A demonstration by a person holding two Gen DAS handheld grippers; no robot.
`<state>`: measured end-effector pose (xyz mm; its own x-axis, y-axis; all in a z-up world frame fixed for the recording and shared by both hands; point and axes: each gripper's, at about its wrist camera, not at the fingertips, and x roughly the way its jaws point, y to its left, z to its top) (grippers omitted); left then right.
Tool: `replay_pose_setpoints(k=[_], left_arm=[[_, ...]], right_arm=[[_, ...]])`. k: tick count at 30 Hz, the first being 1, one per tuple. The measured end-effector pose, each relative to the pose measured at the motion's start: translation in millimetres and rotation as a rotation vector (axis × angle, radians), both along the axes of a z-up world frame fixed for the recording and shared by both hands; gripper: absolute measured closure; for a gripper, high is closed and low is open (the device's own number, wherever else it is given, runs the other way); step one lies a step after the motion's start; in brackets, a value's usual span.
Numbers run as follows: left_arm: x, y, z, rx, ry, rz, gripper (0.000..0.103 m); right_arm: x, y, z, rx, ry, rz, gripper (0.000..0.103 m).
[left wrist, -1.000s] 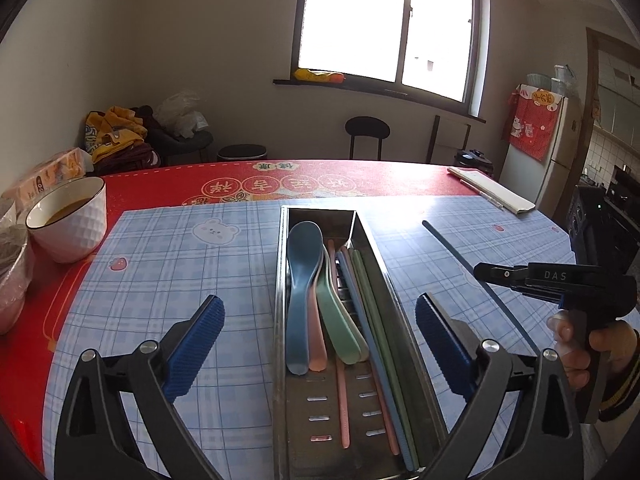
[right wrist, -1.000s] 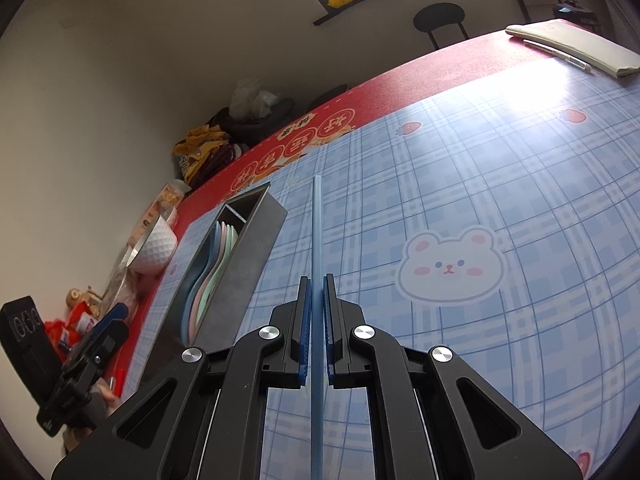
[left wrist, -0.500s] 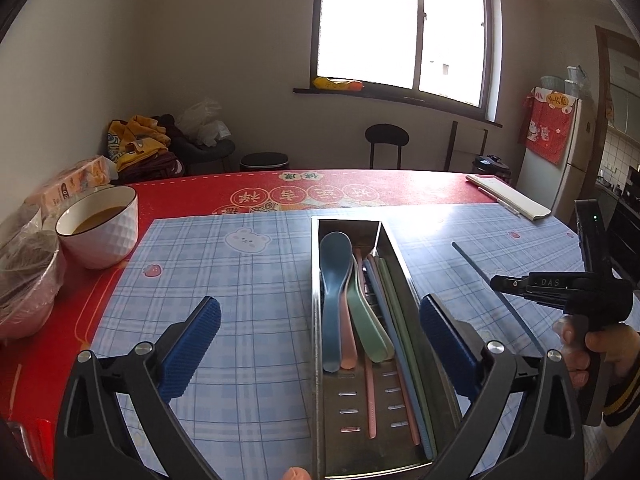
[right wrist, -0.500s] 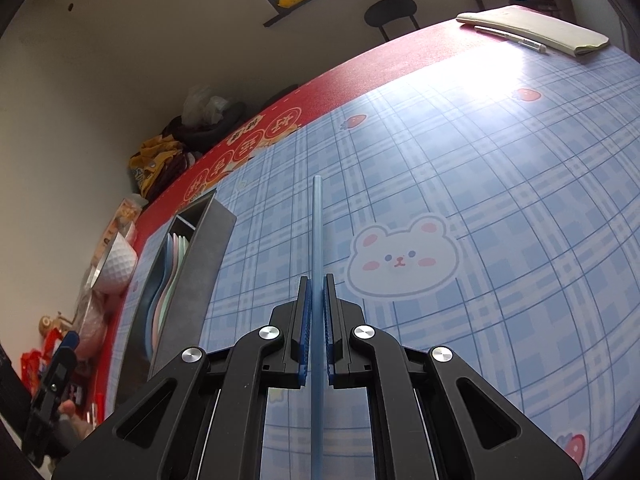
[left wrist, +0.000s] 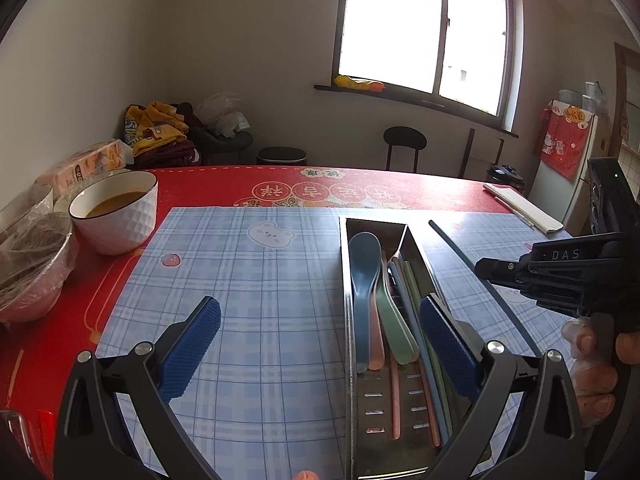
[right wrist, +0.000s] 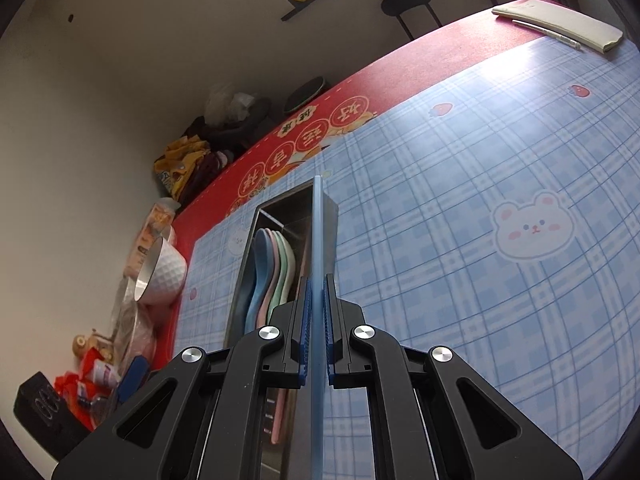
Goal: Organize utensils
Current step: 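Lower the blue chopstick into the steel caddy and open the right gripper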
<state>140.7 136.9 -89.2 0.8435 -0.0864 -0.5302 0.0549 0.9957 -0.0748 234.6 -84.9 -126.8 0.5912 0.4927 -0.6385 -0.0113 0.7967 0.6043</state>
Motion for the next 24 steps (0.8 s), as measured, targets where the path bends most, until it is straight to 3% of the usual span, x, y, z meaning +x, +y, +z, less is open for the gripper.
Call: replay_pose_setpoints(k=[7,24], left_arm=[[-5,5,5,-0.023,-0.021,0.002,0.006],[-4,9,5,-0.057,-0.005,0.007,0.006]], right_arm=[[12,27,-4,0.021,0.101,-0.042,0.097],[21,47,-19,-0.018,0.152,-0.079,0.097]])
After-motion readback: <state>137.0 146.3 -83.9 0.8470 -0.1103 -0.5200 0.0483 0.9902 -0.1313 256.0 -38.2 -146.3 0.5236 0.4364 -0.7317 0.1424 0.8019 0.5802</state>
